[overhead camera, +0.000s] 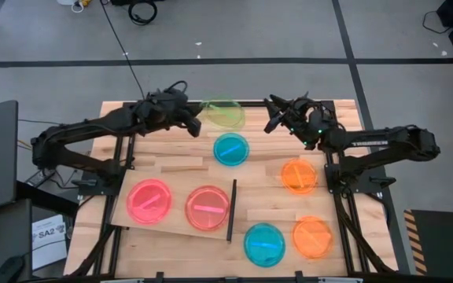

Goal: Place and stack plates onto a shelf
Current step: Stack the green plate on top of the red plate on the shelf

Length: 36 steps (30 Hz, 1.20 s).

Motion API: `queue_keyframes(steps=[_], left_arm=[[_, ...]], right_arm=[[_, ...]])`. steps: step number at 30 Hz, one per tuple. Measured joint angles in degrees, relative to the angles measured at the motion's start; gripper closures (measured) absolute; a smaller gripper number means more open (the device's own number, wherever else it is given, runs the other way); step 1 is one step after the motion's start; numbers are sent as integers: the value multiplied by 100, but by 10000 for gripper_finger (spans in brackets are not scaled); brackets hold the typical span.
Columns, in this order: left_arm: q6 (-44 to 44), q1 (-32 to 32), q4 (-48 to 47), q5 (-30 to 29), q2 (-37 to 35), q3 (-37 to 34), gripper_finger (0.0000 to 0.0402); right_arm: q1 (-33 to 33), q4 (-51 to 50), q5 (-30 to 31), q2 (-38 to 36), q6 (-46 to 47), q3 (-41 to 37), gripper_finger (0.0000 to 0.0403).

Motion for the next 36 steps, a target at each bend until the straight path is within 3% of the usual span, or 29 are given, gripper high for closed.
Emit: queue_keyframes(steps=[10,19,23,29,36], left_arm=[[-1097,-11,-1530,2009,-1104,-2,395],[-1928,-55,-3649,4144,-1765,-2,395],[-1945,-144,-4743,4488,-1824,-2,395],[-1944,-315,-6276,4508,-1820,-4,395],[-2154,-634,-6617,4401,-1811,-4,395]], right_arm=[[8,-1281,0,-601,51,-1,258],[15,-1518,-6,-537,63,-2,258],[15,-1524,-22,-488,66,-2,258],[15,-1531,-301,-488,66,-2,258],[15,-1538,-338,-488,66,-2,258]])
